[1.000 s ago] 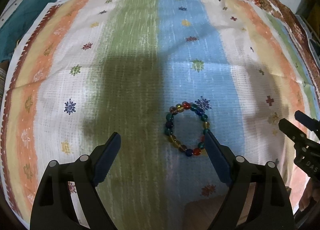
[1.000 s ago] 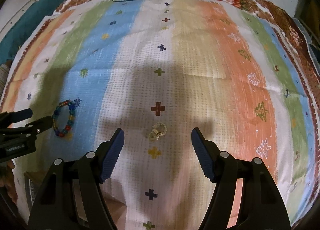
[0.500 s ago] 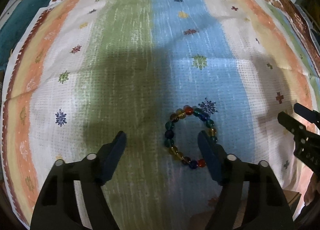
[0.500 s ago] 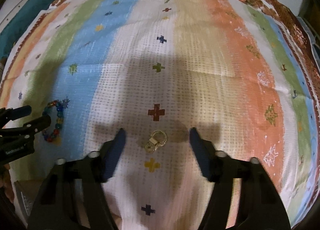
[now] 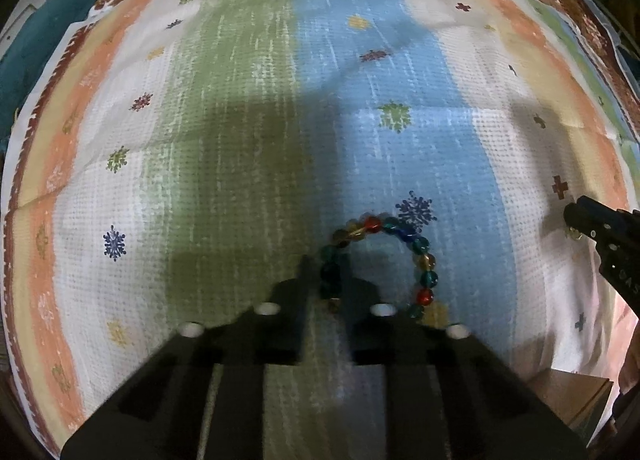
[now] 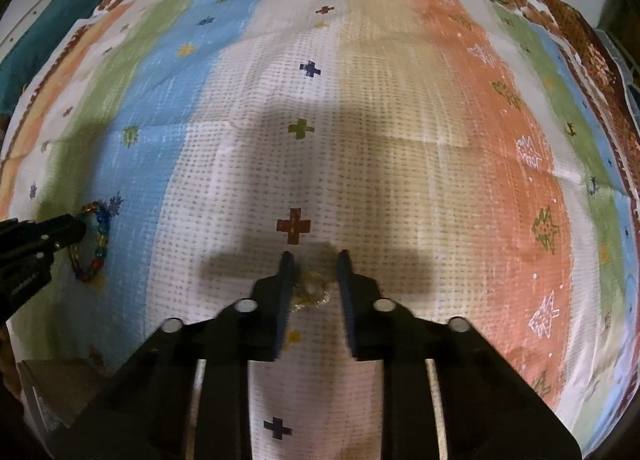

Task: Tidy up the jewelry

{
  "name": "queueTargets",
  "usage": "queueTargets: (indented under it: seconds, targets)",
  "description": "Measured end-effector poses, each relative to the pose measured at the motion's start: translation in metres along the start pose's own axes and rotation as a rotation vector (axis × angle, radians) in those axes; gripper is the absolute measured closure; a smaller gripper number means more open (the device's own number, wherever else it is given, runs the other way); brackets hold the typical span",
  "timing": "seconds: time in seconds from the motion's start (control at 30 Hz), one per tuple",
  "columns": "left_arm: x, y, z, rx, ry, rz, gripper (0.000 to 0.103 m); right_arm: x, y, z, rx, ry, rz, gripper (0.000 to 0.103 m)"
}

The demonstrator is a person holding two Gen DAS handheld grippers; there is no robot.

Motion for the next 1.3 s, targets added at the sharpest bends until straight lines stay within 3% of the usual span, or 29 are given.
queueTargets:
  seconds: [0.27,0.73,0.77,0.8,0.87,1.3]
  targets:
    - [-0.001,0.011,-0.013,-0.01,0.007,0.009,0.094,0.002,0.01,-0.003,-0.007,0.008,0.009,0.101]
    - [-0.006,0.019,-0.011,-0.027,0.006,0.008,0.094,0.004,0.026,-0.003,-0.021,0.02,0.024,0.101]
    - [-0.006,0.019,-0.012,-0.026,0.007,0.008,0.094,0.004,0.026,-0.004,-0.017,0.025,0.02,0.096]
    - [-0.007,0.019,-0.012,-0.026,0.007,0.008,0.094,0.004,0.026,-0.004,-0.016,0.03,0.019,0.075]
    - [-0.007,0.017,-0.012,-0.022,0.007,0.007,0.094,0.004,0.029,-0.005,-0.039,0.034,0.007,0.055]
    - [0.0,0.018,-0.009,-0.025,0.017,0.018,0.094,0.008,0.015,-0.011,0.008,0.061,-0.002,0.055]
Point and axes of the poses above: each gripper's, at about its wrist camera, not at the fingertips, and y roughly against the way its jaws point, x to its left, z to its top, the point moved 4 cm from there along -y, roughly the way its jaws point, and after that the axes turned 15 degrees about -z, right-handed, at the moved point
